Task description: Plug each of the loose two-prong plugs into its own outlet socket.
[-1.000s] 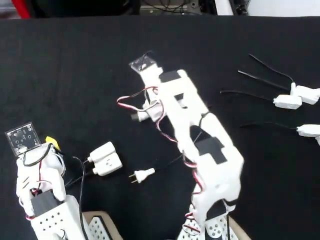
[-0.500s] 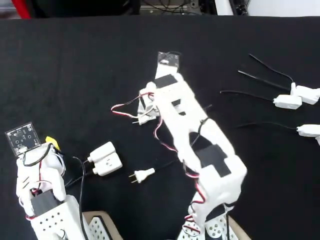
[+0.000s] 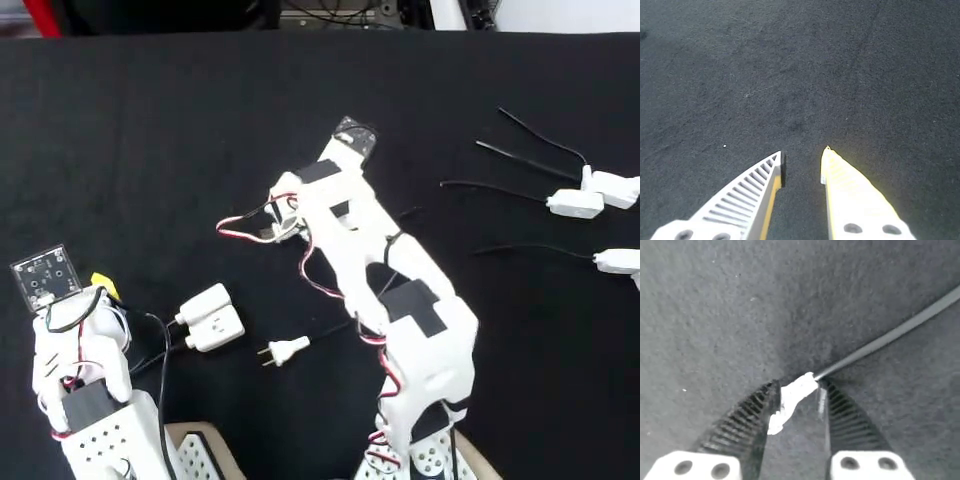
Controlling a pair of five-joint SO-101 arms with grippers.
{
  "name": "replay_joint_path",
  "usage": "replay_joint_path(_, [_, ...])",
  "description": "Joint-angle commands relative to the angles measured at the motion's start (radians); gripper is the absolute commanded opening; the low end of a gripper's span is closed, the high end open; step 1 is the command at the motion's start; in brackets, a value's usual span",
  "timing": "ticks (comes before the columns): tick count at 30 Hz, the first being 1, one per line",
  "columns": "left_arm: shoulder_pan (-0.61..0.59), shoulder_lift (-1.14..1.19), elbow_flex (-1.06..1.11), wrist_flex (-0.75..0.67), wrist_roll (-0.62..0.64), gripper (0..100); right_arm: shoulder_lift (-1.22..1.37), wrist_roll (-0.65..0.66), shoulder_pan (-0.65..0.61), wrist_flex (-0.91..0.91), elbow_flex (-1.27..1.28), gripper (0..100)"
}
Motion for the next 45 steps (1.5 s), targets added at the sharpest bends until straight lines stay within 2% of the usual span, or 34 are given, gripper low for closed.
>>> replay_joint_path(1, [0.013,-0.005,0.019,-0.025,-0.011,14,0.016,-0.017,-0.052,-0.011,-0.005,8.8])
replay_joint_path(8, [0.013,-0.005,0.019,-0.025,-0.011,14,0.031,-0.021,-0.075,-0.014,-0.028,8.2])
replay_joint_path(12, [0.013,-0.005,0.019,-0.023,-0.011,14,0.031,-0.006,-0.075,-0.017,-0.030,1.1])
replay_joint_path(15, [0.013,-0.005,0.019,-0.023,-0.011,14,0.031,0.064,-0.074,-0.006,-0.045,1.1])
replay_joint_path(18, [0.013,-0.005,0.019,-0.023,-0.011,14,0.016,0.209,-0.060,0.032,-0.071,1.1])
replay_joint_path(24, [0.013,-0.005,0.019,-0.023,-0.011,14,-0.076,0.560,0.003,0.269,-0.203,1.1])
replay_joint_path(27, [0.013,-0.005,0.019,-0.023,-0.011,14,-0.076,0.801,0.028,0.361,-0.278,1.2])
replay_joint_path(30, [0.013,-0.005,0.019,-0.023,-0.011,14,-0.028,1.117,0.035,0.420,-0.321,1.2])
replay_joint_path(32, [0.013,-0.005,0.019,-0.023,-0.011,14,0.022,1.257,0.038,0.433,-0.348,1.2])
replay_joint_path(40, [0.013,-0.005,0.019,-0.021,-0.011,14,0.211,1.363,0.035,0.446,-0.424,1.5])
replay_joint_path(45, [0.013,-0.005,0.019,-0.021,-0.011,14,0.259,1.358,0.032,0.606,-0.529,5.7])
